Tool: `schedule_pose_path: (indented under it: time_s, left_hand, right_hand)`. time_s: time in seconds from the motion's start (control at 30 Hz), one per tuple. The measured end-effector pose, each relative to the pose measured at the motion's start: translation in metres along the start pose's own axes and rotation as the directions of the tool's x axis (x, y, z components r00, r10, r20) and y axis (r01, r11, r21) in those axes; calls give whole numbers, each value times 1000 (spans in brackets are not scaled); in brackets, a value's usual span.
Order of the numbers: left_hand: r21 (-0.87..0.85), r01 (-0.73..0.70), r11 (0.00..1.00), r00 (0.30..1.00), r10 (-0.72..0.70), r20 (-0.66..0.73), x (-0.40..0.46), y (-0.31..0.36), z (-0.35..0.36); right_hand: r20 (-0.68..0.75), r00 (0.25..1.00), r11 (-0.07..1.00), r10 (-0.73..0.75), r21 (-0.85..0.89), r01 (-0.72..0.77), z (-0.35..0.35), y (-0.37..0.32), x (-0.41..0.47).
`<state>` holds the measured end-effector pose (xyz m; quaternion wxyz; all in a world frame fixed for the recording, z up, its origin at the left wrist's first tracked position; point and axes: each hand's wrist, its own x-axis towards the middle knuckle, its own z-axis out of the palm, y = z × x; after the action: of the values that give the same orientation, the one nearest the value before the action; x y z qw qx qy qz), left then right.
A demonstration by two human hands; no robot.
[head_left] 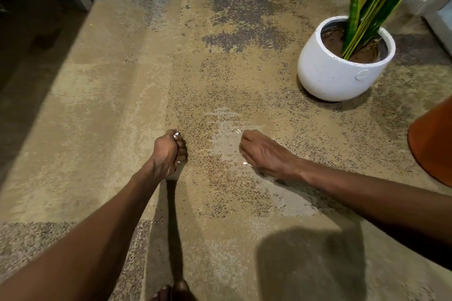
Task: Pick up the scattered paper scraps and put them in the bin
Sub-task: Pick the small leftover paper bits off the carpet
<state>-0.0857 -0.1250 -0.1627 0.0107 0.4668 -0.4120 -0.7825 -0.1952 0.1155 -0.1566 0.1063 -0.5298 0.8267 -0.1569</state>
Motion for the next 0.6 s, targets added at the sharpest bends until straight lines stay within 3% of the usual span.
schedule_pose_path:
  time_s: [0.07,0.2,0.43,0.5,0.6]
  left_hand:
    - [10,3,1000,1000,-3,-11,-1,0,0]
    - [21,-2,1000,1000,3,-21,0,0,0]
    - [38,-16,999,1000,16,-19,4,-2,-1]
    - [34,-14,999,1000,15,-23,2,-2,0]
    - [31,-15,999,999,16,-37,0,-1,1]
  right_hand:
    - [34,999,1000,-17,18,16,-6,9,1]
    - [-64,994,985,92,151,-82,-15,21,20]
    - [65,996,998,-53,-18,54,0,13,21]
    - [82,997,998,0,66,-6,4,13,9]
    - [-32,994,974,103,208,-94,3,19,1]
